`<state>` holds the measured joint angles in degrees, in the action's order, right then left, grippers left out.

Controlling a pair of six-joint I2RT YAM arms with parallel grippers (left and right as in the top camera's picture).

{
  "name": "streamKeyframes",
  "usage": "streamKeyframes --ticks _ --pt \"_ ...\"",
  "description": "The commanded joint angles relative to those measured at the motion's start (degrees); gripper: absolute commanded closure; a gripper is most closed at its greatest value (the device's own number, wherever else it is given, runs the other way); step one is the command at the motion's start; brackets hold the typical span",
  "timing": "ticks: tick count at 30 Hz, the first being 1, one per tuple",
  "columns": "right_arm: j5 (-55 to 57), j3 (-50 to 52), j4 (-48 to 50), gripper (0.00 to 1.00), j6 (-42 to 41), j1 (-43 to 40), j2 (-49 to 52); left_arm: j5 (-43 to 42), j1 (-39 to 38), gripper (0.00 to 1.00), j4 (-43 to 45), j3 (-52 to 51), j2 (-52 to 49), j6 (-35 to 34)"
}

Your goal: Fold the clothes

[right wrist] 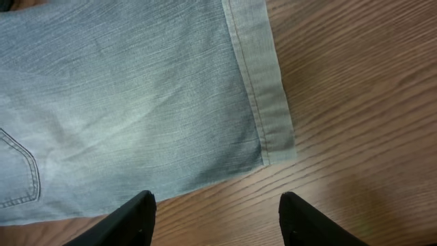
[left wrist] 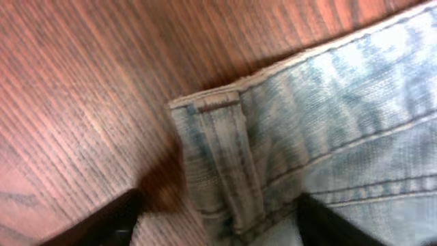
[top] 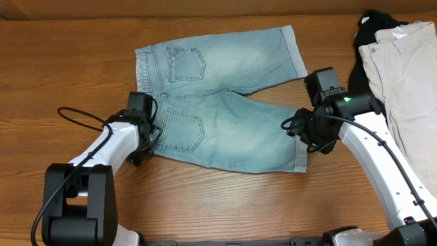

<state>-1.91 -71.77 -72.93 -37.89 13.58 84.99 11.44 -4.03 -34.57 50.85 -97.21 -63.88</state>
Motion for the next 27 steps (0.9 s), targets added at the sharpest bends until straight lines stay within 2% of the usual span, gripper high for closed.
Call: streamKeyframes --ticks 1,2,4,8,9,11,13,19,25,27 --pt "0.57 0.31 0.17 0.38 -1.16 0.22 -0.04 2.95 0.28 0.44 0.2 -0.5 -1.09 1.07" --pt "0.57 0.31 0.17 0.38 -1.18 0.22 -0.07 2.95 0.28 0.45 0.44 -0.5 -1.09 1.07" --pt "0.55 0.31 -0.13 0.39 -1.18 0.24 -0.07 2.95 0.28 0.55 1.07 -0.5 -1.09 1.09" --pt "0.33 0.31 -1.79 0.39 -1.44 0.22 -0.07 2.89 0.28 0.69 1.44 -0.5 -1.09 1.14" --pt "0.11 0.31 -2.4 0.43 -2.08 0.22 -0.07 2.78 0.28 0.79 1.46 -0.5 -1.09 2.12" --pt "-0.76 0.31 -3.3 0.48 -3.32 0.24 -0.04 2.14 0.28 0.91 1.44 -0.5 -1.09 3.78" --pt "-2.32 0.42 -3.67 0.51 -3.34 0.24 -0.07 1.38 0.28 0.96 1.33 -0.5 -1.09 5.33" --pt "-6.69 5.88 -2.4 0.64 -6.4 1.09 -0.07 -0.61 0.26 0.95 -0.04 -0.5 -1.09 5.92" --pt "-7.41 15.15 3.34 0.64 -12.39 5.33 -0.07 -0.57 0.26 0.96 0.35 -0.5 -1.09 6.05" --pt "-7.17 17.79 6.16 0.57 -13.9 6.1 -0.07 -0.59 0.26 0.96 0.35 -0.5 -1.09 6.05"
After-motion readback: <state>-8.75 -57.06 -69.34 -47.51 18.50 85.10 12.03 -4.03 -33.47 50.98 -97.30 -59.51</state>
